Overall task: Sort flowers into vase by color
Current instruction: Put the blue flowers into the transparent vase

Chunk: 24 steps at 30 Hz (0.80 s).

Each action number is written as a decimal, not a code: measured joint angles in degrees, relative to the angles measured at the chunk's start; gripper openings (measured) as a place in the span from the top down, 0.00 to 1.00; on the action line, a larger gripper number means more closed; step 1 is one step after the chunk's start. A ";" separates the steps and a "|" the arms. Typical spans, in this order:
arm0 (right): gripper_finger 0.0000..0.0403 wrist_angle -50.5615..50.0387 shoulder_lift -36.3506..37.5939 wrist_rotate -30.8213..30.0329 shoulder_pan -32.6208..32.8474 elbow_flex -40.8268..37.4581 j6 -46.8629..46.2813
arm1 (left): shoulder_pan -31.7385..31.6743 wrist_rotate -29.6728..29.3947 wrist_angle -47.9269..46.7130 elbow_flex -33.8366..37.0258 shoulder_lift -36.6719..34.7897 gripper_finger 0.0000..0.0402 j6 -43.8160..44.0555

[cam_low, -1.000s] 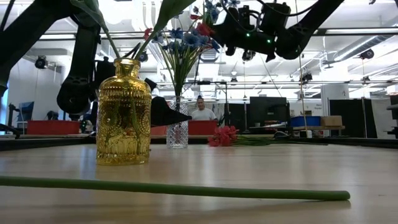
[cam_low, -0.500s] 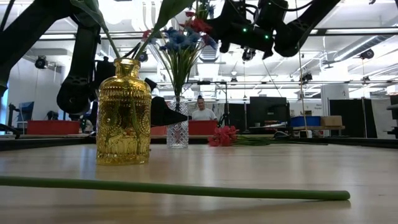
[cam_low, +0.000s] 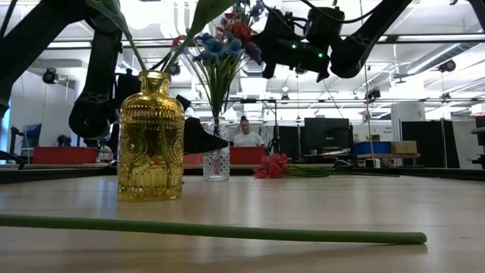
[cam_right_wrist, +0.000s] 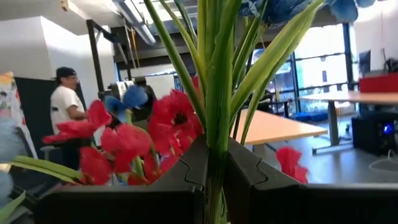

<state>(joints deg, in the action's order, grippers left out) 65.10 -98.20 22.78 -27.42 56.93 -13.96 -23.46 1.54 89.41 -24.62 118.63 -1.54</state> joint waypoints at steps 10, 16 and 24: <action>0.94 1.48 -0.33 -0.28 0.04 -0.07 0.06 | 0.00 -0.02 -0.31 0.00 0.00 0.38 0.53; 0.94 6.60 -3.68 -0.88 0.07 -0.17 -0.08 | 0.00 -0.02 -0.36 0.00 0.00 0.38 0.55; 0.94 7.05 -6.20 0.07 0.02 -0.17 -0.23 | 0.00 -0.02 -0.44 0.00 0.00 0.38 0.57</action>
<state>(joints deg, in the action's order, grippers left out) 72.14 -104.40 22.86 -27.40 56.75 -14.18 -23.46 1.52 88.97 -24.62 118.63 -0.97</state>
